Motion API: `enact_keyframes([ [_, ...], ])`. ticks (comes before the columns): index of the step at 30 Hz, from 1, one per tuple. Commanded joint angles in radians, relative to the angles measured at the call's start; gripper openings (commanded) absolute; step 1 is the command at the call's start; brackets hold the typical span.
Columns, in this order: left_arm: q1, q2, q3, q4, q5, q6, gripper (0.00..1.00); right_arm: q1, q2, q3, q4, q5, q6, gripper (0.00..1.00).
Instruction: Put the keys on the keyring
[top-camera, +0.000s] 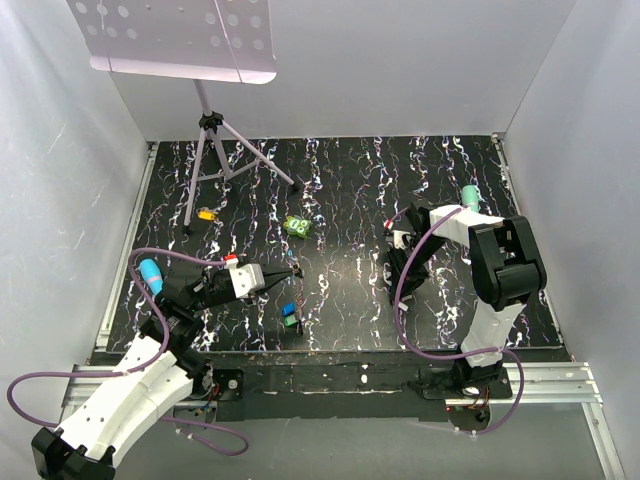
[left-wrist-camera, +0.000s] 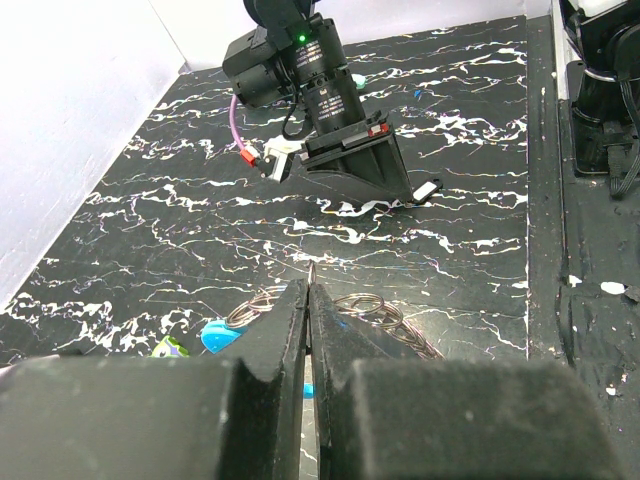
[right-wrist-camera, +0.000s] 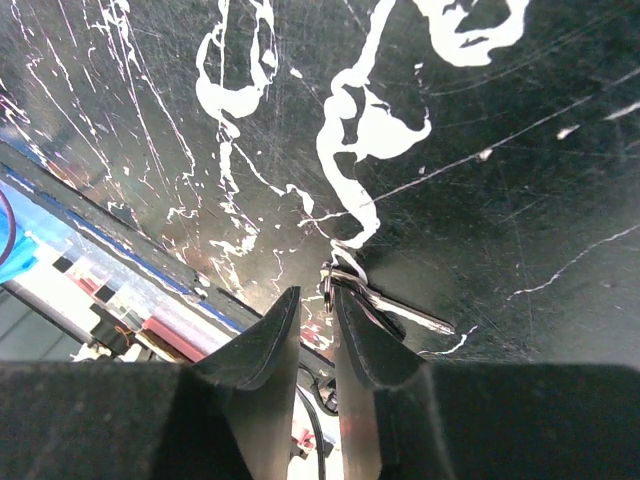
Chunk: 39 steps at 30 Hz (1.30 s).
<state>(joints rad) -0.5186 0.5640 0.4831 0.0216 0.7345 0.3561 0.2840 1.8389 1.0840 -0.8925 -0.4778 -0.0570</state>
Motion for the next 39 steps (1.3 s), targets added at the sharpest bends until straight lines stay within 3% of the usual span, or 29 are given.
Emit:
enact_keyframes([
  [1,0.006,-0.012,0.018,0.023,-0.006,0.007,0.0,0.007,-0.001,0.033,-0.022,-0.01,-0.003,0.27],
  [12,0.006,-0.01,0.015,0.026,-0.006,0.004,0.0,0.014,0.0,0.033,-0.02,0.021,0.013,0.21],
  [22,0.006,-0.013,0.017,0.028,-0.006,0.003,0.0,0.017,0.0,0.033,-0.019,0.03,0.016,0.1],
  [26,0.006,-0.015,0.017,0.028,-0.006,0.004,0.0,0.017,-0.001,0.034,-0.019,0.036,0.017,0.01],
  [31,0.006,-0.016,0.017,0.028,-0.007,0.003,0.0,0.017,-0.01,0.045,-0.031,0.022,0.002,0.01],
  [39,0.006,-0.013,0.015,0.044,0.005,-0.008,0.0,0.017,-0.124,0.057,-0.037,-0.145,-0.131,0.01],
])
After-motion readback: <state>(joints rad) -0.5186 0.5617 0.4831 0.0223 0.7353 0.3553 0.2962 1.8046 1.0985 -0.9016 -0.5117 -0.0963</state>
